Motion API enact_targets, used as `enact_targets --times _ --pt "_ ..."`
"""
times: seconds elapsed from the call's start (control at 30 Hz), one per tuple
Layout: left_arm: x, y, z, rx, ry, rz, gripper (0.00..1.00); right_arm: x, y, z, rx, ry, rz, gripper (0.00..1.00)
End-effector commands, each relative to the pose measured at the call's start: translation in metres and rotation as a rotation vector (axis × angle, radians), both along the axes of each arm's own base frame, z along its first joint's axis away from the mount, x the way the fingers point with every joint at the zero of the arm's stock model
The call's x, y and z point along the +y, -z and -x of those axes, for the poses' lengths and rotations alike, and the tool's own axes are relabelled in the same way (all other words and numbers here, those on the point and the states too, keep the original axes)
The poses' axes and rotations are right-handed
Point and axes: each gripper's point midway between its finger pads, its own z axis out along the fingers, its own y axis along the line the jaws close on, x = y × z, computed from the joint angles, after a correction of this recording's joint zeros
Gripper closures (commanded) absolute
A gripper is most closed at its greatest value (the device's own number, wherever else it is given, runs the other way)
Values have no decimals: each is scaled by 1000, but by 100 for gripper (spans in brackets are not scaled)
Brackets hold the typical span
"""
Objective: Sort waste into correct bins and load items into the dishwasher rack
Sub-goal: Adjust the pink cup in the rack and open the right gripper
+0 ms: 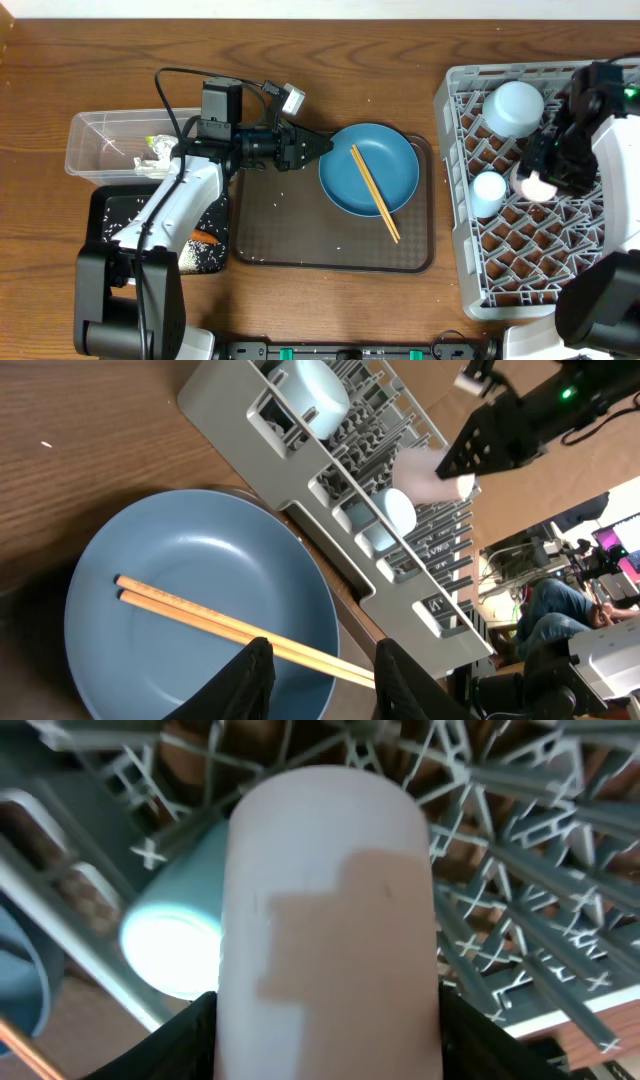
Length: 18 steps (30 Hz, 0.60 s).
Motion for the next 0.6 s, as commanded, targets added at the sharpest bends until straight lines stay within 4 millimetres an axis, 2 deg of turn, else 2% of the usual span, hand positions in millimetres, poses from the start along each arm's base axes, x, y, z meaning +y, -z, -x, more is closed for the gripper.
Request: enact_targets --times 0.0,0.13,0.3,0.57 --pt "0 2 1 1 0 -4 64 -7 -17 -9 -60 25 14 53" --pt "0 2 1 1 0 -4 64 -19 -20 -13 -88 60 18 57" --pt "0 2 1 1 0 -4 64 -38 -21 -15 -117 115 25 57" --pt "0 2 1 1 0 -4 64 -40 -21 -23 -154 115 2 57"
